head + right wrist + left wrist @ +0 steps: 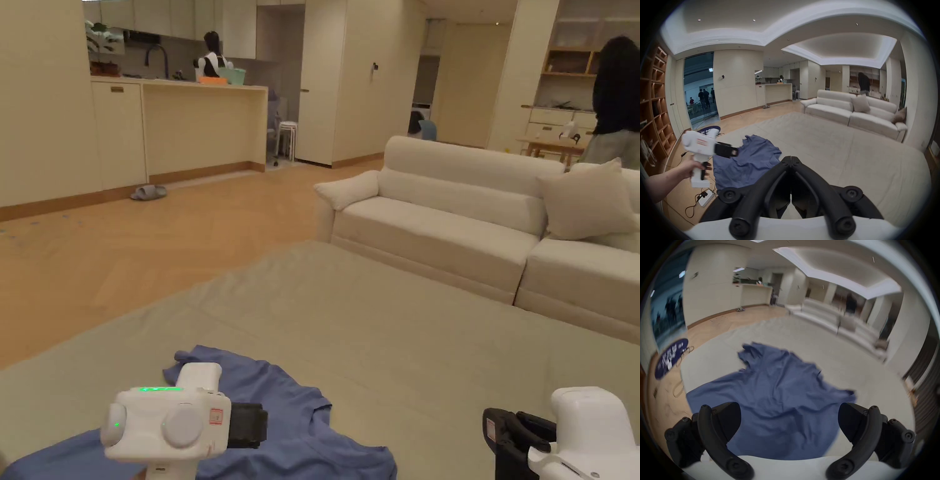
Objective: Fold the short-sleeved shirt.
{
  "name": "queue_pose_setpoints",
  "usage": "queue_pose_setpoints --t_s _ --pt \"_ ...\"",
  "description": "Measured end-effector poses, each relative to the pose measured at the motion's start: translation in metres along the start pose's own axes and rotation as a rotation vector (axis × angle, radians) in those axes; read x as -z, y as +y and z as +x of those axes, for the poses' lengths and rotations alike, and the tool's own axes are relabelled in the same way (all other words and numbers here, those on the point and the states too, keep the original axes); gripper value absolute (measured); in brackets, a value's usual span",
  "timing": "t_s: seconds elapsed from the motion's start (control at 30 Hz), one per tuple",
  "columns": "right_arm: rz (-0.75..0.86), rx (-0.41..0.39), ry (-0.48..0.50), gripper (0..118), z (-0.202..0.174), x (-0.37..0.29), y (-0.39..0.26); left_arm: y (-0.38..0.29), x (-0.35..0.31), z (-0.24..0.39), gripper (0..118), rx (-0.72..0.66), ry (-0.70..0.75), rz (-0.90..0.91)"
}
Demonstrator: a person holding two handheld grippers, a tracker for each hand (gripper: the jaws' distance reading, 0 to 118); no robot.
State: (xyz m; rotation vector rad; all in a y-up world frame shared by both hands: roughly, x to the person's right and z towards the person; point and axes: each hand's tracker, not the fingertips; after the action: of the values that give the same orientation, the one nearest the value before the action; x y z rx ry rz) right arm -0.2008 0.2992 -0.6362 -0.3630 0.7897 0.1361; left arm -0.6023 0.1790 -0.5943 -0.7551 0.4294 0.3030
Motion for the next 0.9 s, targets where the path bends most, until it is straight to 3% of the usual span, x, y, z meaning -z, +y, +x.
queue_pose_setpoints --t_s 0.1,0.23,0.3,0.33,0.37,0.4,0.43,0.5,0.53,0.63,0.77,0.83,0.9 --pt "-0.053 -0.010 -0.045 0 0.018 0.013 -0.016 -0.002 0.066 0.026 117 0.072 -0.010 -0.179" --pt "-0.079 0.068 -0.067 0 0.045 0.017 -0.030 -0.024 0.119 0.036 112 0.056 0.075 -0.322" --pt "-0.083 0.078 -0.086 0 0.054 0.016 -0.034 -0.022 0.096 0.047 106 0.093 0.068 -0.228" --pt "-0.086 0.079 -0.090 0 0.058 0.015 -0.037 -0.022 0.090 0.048 96 0.068 0.045 -0.233" --pt "-0.091 0.080 -0.094 0 0.061 0.014 -0.039 -0.024 0.078 0.047 60 0.086 0.043 -0.178" --pt "-0.092 0.083 -0.097 0 0.064 0.012 -0.041 -0.028 0.074 0.048 15 0.092 0.068 -0.179" --pt "-0.093 0.091 -0.102 0 0.068 0.009 -0.043 -0.031 0.071 0.044 2 0.124 0.110 -0.181" --pt "-0.091 0.111 -0.108 0 0.073 0.003 -0.045 -0.031 0.069 0.038 2 0.058 0.028 -0.235" --pt "-0.085 0.130 -0.105 0 0.077 -0.002 -0.046 -0.028 0.064 0.038 2 0.075 0.060 -0.182" --pt "-0.075 0.153 -0.119 0 0.093 -0.021 -0.048 -0.011 0.027 0.054 2 -0.066 -0.037 -0.099" --pt "-0.035 0.197 -0.159 0 0.123 -0.067 -0.041 0.026 -0.022 0.115 2 0.080 -0.077 -0.010" --pt "-0.007 0.210 -0.183 0 0.138 -0.097 -0.036 0.039 -0.046 0.145 2 0.010 -0.213 0.023" --pt "0.028 0.227 -0.240 0 0.154 -0.132 -0.031 0.051 -0.075 0.192 1 0.047 -0.288 0.080"
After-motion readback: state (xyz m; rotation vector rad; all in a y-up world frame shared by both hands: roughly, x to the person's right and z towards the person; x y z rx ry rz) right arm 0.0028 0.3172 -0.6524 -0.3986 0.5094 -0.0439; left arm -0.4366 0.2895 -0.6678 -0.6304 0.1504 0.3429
